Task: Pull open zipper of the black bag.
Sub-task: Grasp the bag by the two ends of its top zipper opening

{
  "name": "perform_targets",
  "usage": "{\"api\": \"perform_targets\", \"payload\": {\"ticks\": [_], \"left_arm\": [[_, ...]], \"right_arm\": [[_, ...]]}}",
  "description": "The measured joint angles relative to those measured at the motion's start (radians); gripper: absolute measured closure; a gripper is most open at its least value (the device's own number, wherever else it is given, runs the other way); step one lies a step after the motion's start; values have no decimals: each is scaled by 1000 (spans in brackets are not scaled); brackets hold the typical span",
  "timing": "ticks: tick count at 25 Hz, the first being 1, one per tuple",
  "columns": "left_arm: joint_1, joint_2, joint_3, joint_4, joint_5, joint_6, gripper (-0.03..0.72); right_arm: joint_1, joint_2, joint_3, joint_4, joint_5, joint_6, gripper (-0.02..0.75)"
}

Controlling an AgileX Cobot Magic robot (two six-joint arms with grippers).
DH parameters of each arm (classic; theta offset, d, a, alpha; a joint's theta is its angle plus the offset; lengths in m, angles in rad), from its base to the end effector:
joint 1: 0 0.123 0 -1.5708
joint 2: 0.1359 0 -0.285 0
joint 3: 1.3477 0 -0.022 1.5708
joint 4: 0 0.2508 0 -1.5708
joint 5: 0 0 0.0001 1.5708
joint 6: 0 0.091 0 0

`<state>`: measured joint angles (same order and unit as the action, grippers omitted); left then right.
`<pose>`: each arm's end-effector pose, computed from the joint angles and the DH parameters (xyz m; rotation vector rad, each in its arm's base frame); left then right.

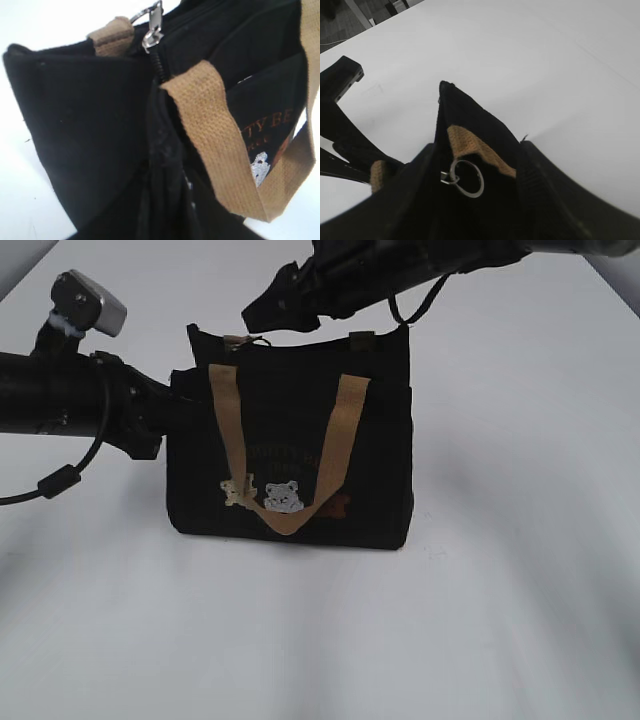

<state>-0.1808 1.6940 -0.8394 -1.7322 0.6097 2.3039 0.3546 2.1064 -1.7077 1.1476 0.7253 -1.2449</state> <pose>0.3137 -0.1097 0.1945 1.0411 1.8600 -0.4584 0.4309 0.2183 0.2457 -0.9484 1.9706 0.7979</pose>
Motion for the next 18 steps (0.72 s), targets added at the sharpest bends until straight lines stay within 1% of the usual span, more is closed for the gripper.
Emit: {"api": "perform_targets", "payload": {"ticks": [4,6,7,8,9,10,12,18], "left_arm": [[0,0,0,0,-5,0,611],[0,0,0,1,-11,0,611],[0,0,0,1,-12,0,611],[0,0,0,1,-12,0,611],[0,0,0,1,-12,0,611],[0,0,0,1,-12,-1,611],[0,0,0,1,-12,-1,611],[0,0,0,-1,-10,-1,611]], "right_arm": [[20,29,-1,-9,7,2,347],[21,34,-1,-33,15,4,367],[21,34,-2,-51,15,7,413],[21,34,-2,-67,15,13,479],[21,34,-2,-82,16,16,585],[21,34,-2,-89,19,18,659],[23,34,-2,-89,25,22,717],[21,-4,-2,-116,36,75,727]]}}
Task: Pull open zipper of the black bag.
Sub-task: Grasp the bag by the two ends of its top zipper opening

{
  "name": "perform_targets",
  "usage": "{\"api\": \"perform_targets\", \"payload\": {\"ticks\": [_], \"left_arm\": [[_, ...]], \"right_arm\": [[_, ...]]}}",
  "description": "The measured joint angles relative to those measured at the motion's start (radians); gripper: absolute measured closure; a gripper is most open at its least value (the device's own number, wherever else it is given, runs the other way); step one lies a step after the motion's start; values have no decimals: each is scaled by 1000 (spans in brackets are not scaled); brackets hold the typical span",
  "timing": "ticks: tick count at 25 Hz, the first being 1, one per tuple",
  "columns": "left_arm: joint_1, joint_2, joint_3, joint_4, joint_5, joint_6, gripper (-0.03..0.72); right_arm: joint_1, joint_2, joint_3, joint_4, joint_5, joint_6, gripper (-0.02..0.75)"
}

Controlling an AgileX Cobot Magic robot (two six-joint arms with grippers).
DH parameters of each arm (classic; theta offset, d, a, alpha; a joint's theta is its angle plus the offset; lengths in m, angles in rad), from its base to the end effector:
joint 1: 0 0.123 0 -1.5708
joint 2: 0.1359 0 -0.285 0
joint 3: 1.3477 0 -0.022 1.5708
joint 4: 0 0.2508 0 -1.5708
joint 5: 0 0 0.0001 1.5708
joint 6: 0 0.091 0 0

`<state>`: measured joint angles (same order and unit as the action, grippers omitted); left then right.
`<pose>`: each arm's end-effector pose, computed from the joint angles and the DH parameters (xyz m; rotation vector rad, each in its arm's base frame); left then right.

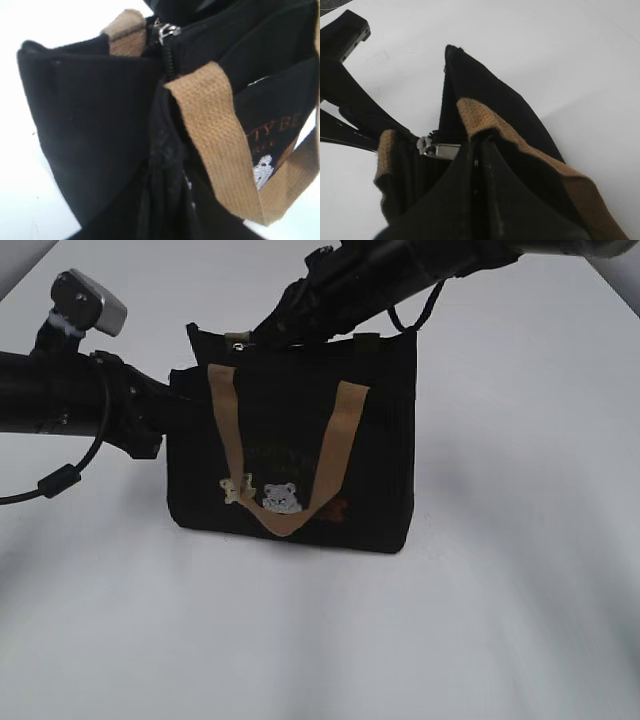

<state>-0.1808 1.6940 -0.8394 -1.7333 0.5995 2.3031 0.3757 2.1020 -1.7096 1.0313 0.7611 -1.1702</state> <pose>0.3141 -0.1090 0.1941 1.0368 1.8671 -0.4488 0.4223 0.2245 0.2420 -1.0340 2.0222 0.7774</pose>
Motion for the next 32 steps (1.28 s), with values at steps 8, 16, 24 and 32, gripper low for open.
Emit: {"api": "perform_targets", "payload": {"ticks": [8,16,24,32], "left_arm": [[-1,0,-7,-3,-2,1,611],[-2,0,-7,-3,-1,1,611],[-3,0,-7,-3,-2,1,611],[-3,1,-7,-3,-25,0,611]], "right_arm": [[-32,-76,3,-34,53,83,734],[-43,-78,3,-32,89,144,735],[-43,-78,3,-31,92,206,735],[-43,-95,2,-3,93,241,519]]}}
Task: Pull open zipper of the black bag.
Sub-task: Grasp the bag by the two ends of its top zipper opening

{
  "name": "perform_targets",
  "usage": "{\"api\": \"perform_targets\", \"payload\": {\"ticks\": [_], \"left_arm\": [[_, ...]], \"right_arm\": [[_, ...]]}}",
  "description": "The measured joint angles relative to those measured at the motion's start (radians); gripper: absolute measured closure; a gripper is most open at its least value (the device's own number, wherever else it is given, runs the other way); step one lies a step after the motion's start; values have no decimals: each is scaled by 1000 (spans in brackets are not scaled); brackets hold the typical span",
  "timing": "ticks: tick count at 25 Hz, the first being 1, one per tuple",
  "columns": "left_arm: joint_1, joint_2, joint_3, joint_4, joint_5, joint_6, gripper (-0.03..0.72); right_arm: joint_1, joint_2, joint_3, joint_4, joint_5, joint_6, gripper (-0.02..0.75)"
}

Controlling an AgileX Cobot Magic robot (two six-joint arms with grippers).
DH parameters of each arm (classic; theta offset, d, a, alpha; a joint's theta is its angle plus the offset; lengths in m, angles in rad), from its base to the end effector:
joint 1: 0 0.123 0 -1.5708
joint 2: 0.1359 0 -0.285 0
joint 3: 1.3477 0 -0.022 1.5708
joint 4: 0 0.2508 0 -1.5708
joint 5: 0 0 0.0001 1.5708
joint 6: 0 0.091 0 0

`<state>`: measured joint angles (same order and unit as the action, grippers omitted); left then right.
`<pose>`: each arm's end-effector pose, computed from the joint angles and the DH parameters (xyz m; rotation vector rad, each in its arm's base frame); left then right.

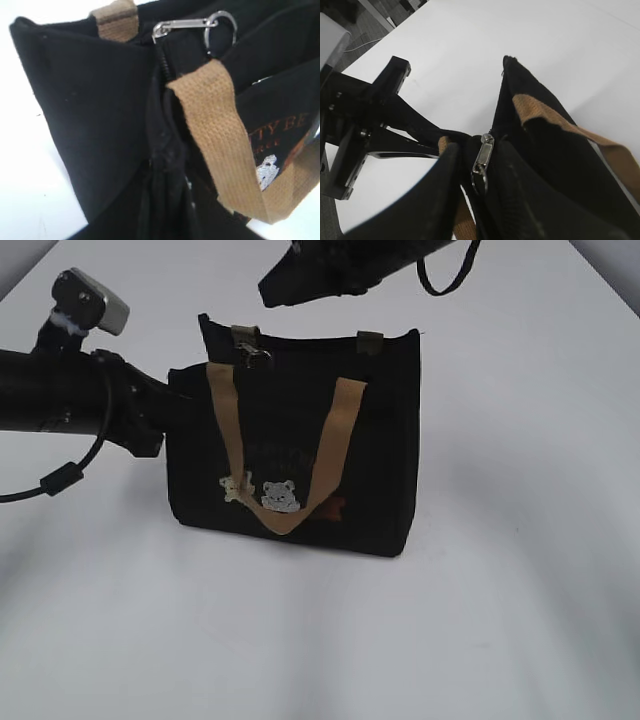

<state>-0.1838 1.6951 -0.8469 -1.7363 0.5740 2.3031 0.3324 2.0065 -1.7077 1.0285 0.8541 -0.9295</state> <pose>0.3165 -0.1085 0.1946 1.0299 1.8760 -0.4227 0.4108 0.2041 0.2843 -0.8327 2.1127 0.9288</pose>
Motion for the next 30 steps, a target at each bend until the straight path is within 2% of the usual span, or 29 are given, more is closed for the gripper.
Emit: {"api": "perform_targets", "payload": {"ticks": [2,4,14,19,25,27,30], "left_arm": [[0,0,0,0,-1,0,612],[0,0,0,0,-1,0,612],[0,0,0,0,-1,-6,612],[0,0,0,0,-1,-7,612],[0,0,0,2,-1,-7,612],[0,0,0,3,-1,-7,612],[0,0,0,4,-2,-7,612]], "right_arm": [[0,-2,0,8,0,9,440],[0,-2,0,8,0,20,420],[0,28,0,6,20,10,419],[24,57,0,-76,65,-83,419],[83,57,0,-123,-10,-151,421],[96,57,0,-125,-45,-155,460],[105,57,-1,-151,-69,-157,661]]}}
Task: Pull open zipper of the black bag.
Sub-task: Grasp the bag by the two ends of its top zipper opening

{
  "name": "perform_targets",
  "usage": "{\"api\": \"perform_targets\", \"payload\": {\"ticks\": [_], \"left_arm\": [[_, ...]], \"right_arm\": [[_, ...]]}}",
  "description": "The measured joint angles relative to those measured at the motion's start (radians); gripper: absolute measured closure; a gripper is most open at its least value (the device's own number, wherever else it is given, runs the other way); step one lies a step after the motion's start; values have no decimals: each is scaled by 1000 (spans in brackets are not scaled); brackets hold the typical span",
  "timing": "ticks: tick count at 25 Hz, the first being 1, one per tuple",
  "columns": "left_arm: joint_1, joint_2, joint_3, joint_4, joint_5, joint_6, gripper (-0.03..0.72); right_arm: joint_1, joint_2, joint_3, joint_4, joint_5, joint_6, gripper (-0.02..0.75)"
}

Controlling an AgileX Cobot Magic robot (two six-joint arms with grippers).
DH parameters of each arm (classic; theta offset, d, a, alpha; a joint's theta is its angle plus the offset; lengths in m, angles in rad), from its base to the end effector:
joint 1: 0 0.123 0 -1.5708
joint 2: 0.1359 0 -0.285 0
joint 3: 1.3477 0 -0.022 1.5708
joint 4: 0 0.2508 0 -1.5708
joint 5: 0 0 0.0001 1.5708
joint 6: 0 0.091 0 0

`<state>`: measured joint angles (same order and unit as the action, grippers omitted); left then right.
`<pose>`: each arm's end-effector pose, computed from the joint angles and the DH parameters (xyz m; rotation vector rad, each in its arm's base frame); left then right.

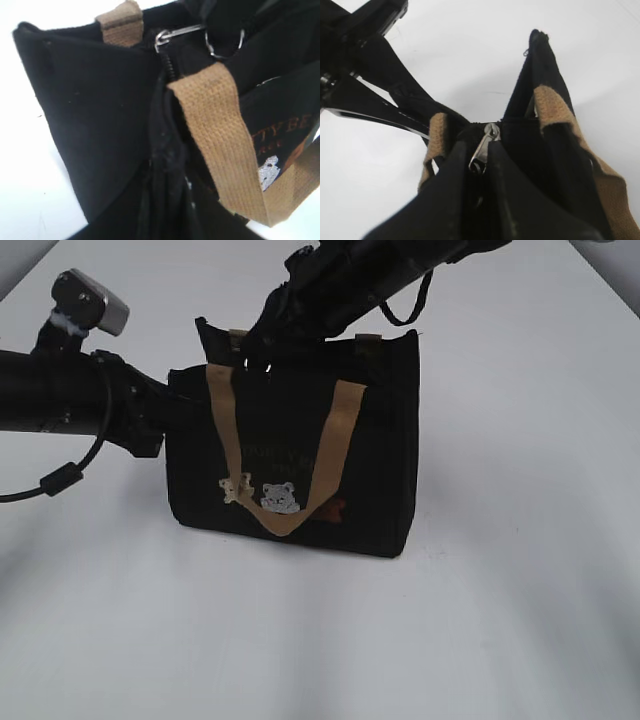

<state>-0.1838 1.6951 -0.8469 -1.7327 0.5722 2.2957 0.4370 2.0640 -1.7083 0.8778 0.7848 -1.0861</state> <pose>0.3165 -0.1084 0.1944 1.0269 1.8810 -0.4241 0.4017 0.2423 0.2514 -1.1708 2.0359 0.7149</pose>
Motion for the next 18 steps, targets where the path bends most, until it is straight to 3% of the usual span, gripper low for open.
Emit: {"api": "perform_targets", "payload": {"ticks": [3,9,18], "left_arm": [[0,0,0,0,-1,0,612],[-1,0,0,-1,-2,0,612],[-2,0,-1,-9,-13,-9,612]], "right_arm": [[0,-2,0,-49,-3,26,724],[-31,-35,0,-93,23,79,738],[-170,-96,0,-173,250,239,738]]}}
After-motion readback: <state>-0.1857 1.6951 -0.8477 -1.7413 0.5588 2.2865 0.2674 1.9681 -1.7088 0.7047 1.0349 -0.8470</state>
